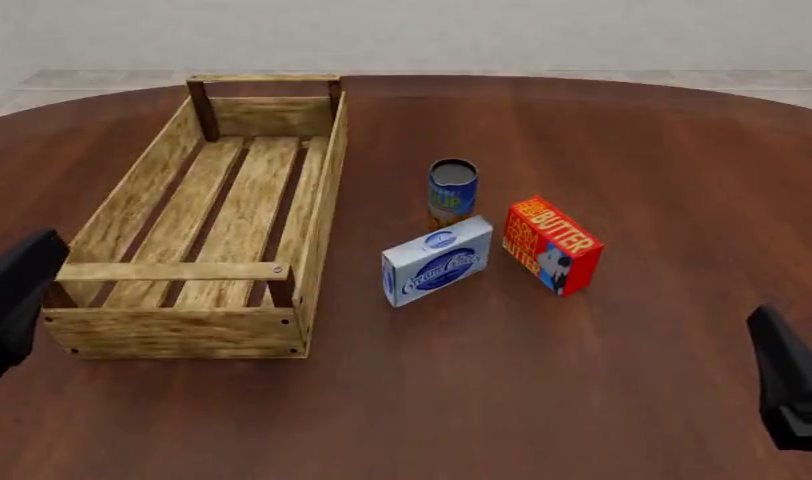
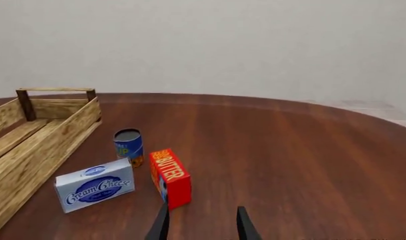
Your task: Pick up the cream cheese and put it in the tray.
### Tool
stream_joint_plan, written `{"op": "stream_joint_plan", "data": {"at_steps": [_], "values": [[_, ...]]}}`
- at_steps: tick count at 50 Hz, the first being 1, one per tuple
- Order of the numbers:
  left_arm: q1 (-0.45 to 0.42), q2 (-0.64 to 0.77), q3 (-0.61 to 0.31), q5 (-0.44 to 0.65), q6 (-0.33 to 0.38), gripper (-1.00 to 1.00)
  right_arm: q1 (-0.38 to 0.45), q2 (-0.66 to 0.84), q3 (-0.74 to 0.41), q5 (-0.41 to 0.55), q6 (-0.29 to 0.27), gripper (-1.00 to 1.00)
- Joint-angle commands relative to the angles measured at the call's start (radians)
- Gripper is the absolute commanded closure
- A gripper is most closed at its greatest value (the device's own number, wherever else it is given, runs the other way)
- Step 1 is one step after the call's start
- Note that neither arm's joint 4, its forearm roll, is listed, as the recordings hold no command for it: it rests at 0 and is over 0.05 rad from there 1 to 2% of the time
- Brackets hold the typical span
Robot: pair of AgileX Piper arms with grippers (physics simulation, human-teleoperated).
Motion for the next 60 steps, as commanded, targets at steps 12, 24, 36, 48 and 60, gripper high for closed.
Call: {"op": "stream_joint_plan", "data": {"at_steps": [12,24,36,48,60], "values": [[-0.126,0.309,-0.092,-0.14,0.042,-1.0,0.023,-0.02,0.0,0.04,-0.01,-1.0],[-0.156,0.403,-0.131,-0.166,0.047,-1.0,0.019,-0.02,0.0,0.042,0.0,-1.0],[-0.182,0.529,-0.183,-0.201,0.081,-1.0,0.019,-0.02,0.0,0.042,0.004,-1.0],[-0.211,0.629,-0.211,-0.235,0.086,-1.0,0.012,-0.02,0.0,0.036,0.006,-1.0],[-0.258,0.762,-0.264,-0.249,0.113,-1.0,0.01,-0.02,0.0,0.029,0.006,-1.0]]}}
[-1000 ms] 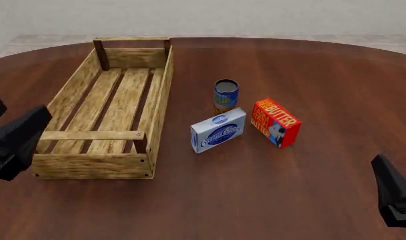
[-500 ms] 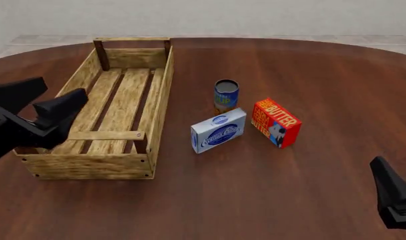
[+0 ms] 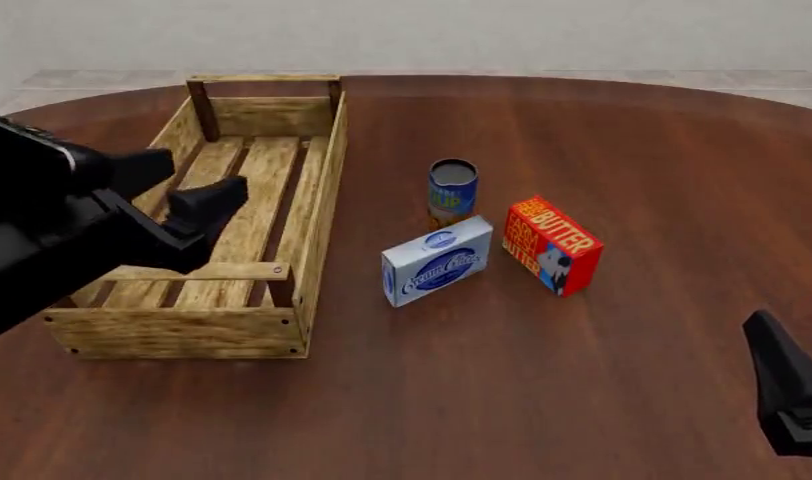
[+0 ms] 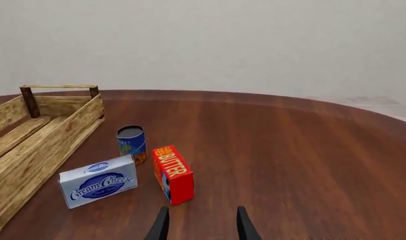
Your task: Pick up the cream cheese and put it in the tray.
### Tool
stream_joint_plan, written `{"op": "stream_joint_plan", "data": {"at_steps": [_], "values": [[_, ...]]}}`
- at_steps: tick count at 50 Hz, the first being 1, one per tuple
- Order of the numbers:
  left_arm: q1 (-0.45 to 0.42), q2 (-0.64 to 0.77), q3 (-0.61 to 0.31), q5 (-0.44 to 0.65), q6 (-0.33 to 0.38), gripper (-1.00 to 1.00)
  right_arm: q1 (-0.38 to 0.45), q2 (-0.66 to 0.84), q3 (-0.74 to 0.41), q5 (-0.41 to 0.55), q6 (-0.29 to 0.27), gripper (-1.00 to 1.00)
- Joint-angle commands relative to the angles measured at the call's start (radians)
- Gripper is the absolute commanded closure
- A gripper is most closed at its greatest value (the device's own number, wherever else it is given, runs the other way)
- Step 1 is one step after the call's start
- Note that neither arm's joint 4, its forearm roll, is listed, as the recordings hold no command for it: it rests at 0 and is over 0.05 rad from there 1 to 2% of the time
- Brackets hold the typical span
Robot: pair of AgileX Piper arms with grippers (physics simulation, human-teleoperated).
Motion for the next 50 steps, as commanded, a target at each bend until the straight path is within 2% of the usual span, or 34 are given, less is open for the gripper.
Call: {"op": "stream_joint_plan", "data": {"at_steps": [1,6,9,31,50], "values": [[-0.03,0.11,-0.052,-0.016,0.025,-1.0,0.0,0.0,0.0,-0.004,-0.001,-1.0],[-0.042,0.137,-0.073,-0.012,0.014,-1.0,0.001,0.0,0.0,-0.006,0.0,-1.0],[-0.092,0.159,-0.078,-0.001,0.012,-1.0,0.004,0.0,0.0,-0.005,0.0,-1.0],[-0.115,0.307,-0.221,0.052,0.016,-1.0,0.021,0.0,0.0,-0.005,0.0,-1.0],[-0.137,0.427,-0.254,0.043,0.006,-1.0,0.026,0.009,0.0,-0.019,0.0,-1.0]]}}
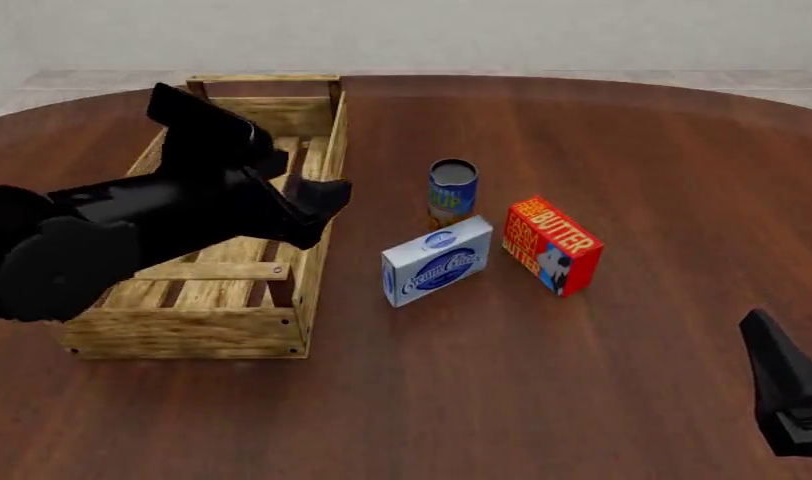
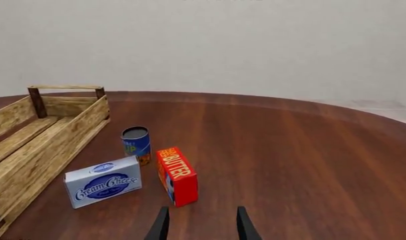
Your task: Pick up the cream cheese and put it in the tray.
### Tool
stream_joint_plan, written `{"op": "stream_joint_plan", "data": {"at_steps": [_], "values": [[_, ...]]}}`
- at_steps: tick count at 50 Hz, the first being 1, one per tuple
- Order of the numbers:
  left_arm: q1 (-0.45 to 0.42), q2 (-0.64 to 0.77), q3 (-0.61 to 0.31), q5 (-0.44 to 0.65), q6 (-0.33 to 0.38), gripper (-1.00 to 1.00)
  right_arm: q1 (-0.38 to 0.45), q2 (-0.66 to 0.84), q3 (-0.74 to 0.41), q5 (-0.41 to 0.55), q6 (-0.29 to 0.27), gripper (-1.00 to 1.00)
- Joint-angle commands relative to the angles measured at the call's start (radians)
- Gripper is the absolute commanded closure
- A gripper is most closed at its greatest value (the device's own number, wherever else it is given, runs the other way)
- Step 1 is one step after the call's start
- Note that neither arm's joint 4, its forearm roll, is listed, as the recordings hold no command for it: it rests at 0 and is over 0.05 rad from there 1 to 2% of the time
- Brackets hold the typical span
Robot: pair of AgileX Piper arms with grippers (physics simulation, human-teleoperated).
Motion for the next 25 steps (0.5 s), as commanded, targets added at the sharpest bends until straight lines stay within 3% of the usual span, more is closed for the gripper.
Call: {"op": "stream_joint_plan", "data": {"at_steps": [1,25], "values": [[-0.002,0.084,-0.027,-0.005,-0.009,-1.0,0.004,0.001,0.0,-0.002,0.001,-1.0],[-0.027,0.188,-0.125,0.046,0.018,-1.0,-0.002,0.003,0.0,-0.003,0.004,-1.0]]}}
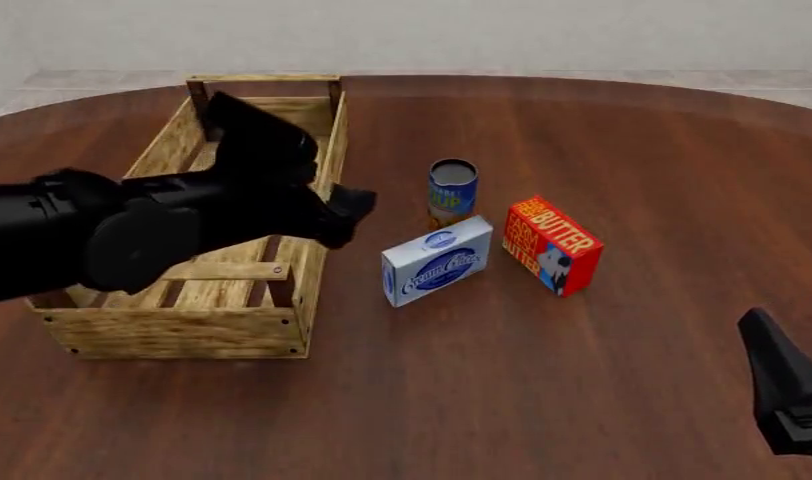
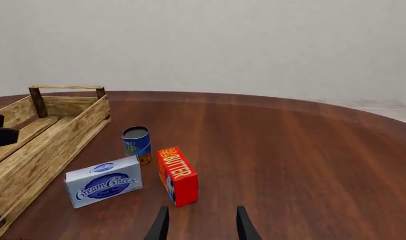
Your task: Pick up the cream cheese and put it in the tray.
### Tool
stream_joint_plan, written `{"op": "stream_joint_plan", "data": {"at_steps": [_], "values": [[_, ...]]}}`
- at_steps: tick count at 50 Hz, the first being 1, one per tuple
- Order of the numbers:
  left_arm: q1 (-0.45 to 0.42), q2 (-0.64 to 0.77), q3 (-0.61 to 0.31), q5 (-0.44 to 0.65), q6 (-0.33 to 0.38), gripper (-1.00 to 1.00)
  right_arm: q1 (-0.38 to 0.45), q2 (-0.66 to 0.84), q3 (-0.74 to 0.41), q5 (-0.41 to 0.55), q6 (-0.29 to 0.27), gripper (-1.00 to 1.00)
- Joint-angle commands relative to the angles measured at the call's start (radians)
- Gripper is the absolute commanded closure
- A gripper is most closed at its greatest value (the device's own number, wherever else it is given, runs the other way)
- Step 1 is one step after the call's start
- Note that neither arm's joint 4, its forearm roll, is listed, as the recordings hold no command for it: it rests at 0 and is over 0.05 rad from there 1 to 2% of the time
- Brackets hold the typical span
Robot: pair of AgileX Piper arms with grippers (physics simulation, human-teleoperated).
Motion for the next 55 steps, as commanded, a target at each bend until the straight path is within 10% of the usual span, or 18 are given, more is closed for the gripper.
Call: {"op": "stream_joint_plan", "data": {"at_steps": [1,55], "values": [[-0.017,0.04,-0.04,0.029,0.016,-1.0,-0.005,-0.01,0.0,0.009,0.004,-1.0],[-0.065,0.229,-0.171,0.032,0.126,-1.0,0.001,-0.017,0.0,0.023,0.002,-1.0]]}}
